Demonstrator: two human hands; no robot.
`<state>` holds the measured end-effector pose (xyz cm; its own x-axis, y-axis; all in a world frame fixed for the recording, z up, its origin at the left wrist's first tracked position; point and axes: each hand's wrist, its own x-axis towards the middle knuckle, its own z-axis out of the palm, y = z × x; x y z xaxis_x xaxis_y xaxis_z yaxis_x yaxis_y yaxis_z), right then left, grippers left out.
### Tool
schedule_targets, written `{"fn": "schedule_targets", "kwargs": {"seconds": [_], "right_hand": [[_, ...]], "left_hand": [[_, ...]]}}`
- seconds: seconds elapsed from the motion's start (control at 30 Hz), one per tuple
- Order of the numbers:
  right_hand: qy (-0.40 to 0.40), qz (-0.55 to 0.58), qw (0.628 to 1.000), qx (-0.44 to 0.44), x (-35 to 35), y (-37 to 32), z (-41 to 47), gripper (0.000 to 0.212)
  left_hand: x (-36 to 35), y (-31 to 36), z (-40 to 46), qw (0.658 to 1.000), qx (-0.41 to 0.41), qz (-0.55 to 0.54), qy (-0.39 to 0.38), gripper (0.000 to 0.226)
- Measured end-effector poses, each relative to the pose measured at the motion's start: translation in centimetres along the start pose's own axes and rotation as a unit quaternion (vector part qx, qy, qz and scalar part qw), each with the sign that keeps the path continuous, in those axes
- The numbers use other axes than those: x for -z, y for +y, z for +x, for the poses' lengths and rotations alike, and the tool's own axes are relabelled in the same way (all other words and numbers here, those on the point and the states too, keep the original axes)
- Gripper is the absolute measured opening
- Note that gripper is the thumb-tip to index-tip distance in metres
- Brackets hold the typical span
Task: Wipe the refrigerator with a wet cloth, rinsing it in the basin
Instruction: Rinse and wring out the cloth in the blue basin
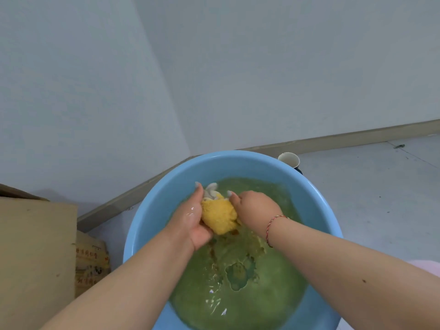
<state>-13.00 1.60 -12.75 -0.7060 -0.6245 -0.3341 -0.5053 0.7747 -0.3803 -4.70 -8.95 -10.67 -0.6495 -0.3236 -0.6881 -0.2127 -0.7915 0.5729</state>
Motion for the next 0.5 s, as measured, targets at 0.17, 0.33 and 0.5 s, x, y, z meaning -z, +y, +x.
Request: {"fn": "schedule_targets", "kwargs": {"seconds": [0.17,0.33,0.5], "right_hand": [[-0.064,-0.062,0.988,-0.126,-0.1,2.2,0.7,0.053],[-0.097,-0.150,0.983,0.033,-1.4,1.8,-0.5,0.081],[-0.173,-0.227,0.955,0.082,-1.4,1.2,-1.2,0.045]], "left_hand": [[2.5,0.1,0.7,0.955,-0.031,0.276,0.099,0.027],[3.8,1.5,0.0,0.666,-0.121,0.718,0.164,0.033],[3.1,0.5,-0.1,0.610,-0.243,0.754,-0.026,0.056]]}}
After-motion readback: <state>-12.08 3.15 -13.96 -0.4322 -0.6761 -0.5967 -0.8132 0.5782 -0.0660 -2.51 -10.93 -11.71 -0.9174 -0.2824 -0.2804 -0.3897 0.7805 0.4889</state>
